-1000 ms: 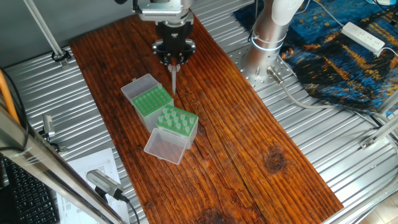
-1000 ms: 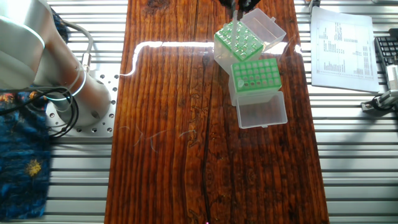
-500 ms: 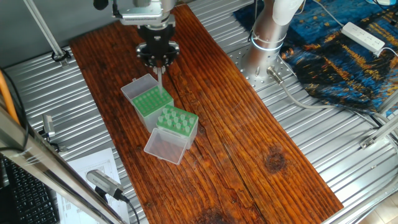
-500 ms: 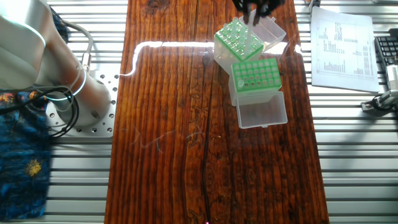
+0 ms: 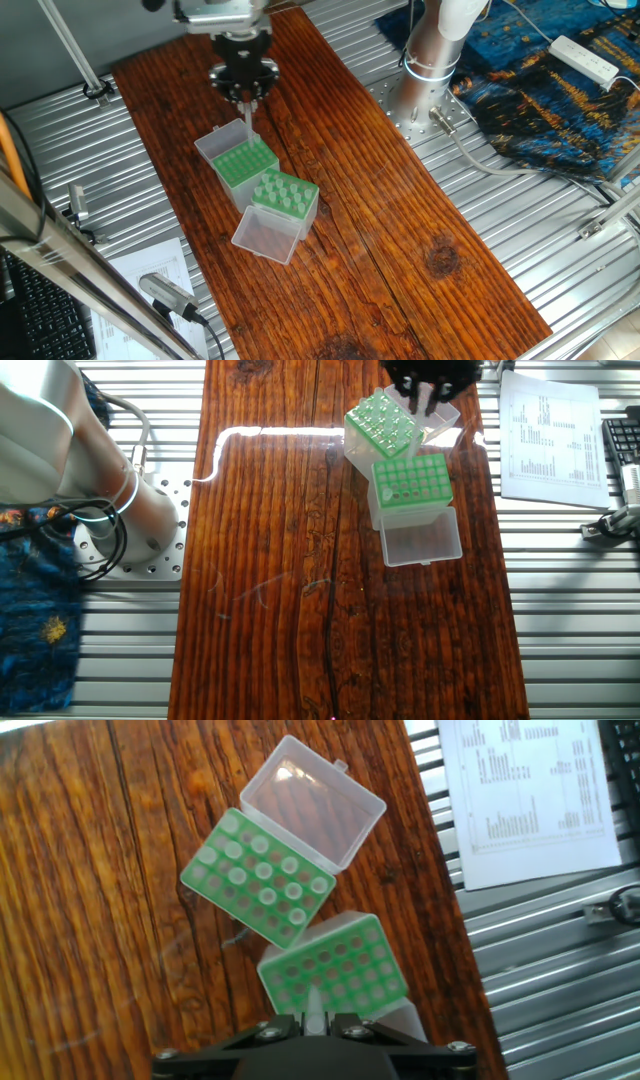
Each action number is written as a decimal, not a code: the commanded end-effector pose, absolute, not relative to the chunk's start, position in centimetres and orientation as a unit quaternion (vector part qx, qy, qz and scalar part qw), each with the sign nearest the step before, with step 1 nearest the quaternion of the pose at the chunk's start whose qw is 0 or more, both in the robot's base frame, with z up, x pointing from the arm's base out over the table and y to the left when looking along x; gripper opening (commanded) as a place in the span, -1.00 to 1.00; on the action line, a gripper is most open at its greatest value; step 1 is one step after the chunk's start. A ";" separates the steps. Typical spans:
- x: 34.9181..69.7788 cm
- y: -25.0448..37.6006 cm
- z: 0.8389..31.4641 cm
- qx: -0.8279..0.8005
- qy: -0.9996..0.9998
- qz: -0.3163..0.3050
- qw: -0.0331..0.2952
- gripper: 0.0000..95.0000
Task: Transfer all large pipette tips from one holder to another
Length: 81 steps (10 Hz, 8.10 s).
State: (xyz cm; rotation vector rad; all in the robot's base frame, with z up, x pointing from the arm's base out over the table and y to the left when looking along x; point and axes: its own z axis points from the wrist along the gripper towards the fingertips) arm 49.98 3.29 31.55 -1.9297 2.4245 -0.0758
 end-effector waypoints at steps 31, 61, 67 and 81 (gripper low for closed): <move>49.9 0.1 27.8 -0.658 0.752 -0.019 0.027 -1.00; 50.2 8.6 20.9 -0.634 0.773 -0.004 0.021 -0.60; 50.8 9.4 18.4 -0.692 0.721 0.011 0.017 -0.60; 50.6 10.8 17.4 -0.768 0.637 0.041 -0.043 -0.60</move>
